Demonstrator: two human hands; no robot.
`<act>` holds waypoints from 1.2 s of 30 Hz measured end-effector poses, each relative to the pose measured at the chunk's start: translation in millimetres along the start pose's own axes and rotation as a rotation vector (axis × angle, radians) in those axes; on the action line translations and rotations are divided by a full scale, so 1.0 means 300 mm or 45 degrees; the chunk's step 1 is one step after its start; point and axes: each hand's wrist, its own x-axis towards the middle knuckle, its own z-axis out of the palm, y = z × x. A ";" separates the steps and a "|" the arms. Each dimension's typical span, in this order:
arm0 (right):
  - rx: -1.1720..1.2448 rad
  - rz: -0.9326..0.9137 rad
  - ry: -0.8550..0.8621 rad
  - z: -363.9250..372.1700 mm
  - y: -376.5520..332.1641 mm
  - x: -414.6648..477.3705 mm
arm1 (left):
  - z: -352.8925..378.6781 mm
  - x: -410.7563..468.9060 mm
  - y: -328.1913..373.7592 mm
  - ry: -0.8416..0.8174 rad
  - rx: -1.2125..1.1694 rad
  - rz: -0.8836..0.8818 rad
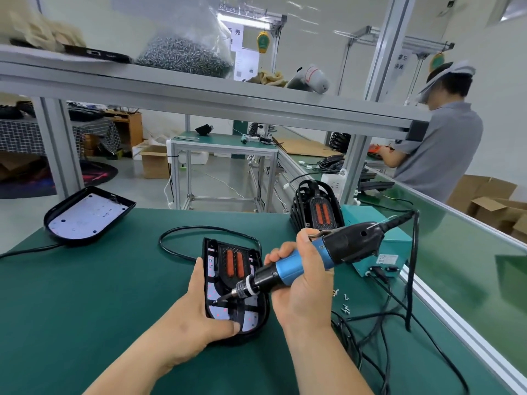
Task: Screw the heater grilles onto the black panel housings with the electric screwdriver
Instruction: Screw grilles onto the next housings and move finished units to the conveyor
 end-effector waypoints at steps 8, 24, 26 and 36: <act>-0.036 -0.017 -0.052 0.005 -0.009 -0.012 | 0.007 0.000 -0.012 0.034 0.028 -0.026; -0.149 -0.139 -0.158 0.047 -0.007 -0.045 | 0.009 -0.003 -0.013 0.067 -0.002 -0.077; -0.209 -0.193 -0.212 0.057 -0.004 -0.052 | 0.009 -0.002 -0.010 0.066 -0.004 -0.073; -0.220 -0.174 -0.207 0.068 -0.006 -0.053 | 0.004 0.005 -0.014 0.033 0.001 -0.072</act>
